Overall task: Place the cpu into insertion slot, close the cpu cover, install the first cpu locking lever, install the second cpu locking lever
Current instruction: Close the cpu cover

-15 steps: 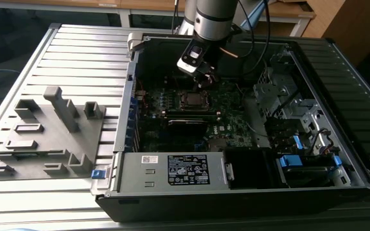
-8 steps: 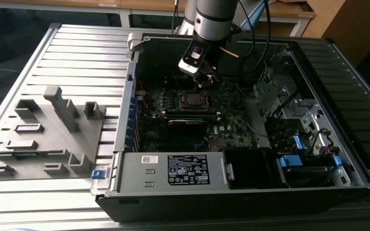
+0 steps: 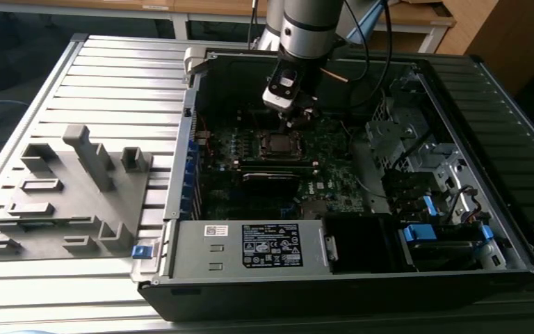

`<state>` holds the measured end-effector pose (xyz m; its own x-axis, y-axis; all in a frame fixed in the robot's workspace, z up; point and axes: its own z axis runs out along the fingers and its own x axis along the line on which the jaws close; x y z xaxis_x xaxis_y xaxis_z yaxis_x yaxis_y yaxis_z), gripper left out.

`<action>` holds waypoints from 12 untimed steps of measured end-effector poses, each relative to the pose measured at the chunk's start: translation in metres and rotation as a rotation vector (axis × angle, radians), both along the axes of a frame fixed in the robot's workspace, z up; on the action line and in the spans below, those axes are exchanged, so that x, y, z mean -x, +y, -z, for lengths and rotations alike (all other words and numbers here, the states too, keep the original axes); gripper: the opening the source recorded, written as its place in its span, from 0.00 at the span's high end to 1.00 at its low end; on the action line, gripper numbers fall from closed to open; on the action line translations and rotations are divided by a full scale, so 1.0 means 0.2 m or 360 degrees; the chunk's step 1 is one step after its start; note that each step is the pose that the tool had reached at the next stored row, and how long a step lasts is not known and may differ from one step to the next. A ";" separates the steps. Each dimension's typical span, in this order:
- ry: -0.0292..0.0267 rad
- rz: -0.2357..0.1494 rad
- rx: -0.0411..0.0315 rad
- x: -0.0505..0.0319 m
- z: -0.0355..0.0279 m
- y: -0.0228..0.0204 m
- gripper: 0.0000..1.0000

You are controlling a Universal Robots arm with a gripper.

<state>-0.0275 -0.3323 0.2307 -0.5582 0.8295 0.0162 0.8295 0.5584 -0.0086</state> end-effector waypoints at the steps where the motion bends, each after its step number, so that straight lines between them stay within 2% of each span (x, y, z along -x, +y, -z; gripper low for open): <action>1: 0.00000 -0.0025 0.0000 0.000 0.000 0.000 0.89; 12: 0.00000 -0.0054 0.0001 0.000 0.000 0.000 0.89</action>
<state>-0.0275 -0.3324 0.2306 -0.5860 0.8102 0.0159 0.8102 0.5861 -0.0088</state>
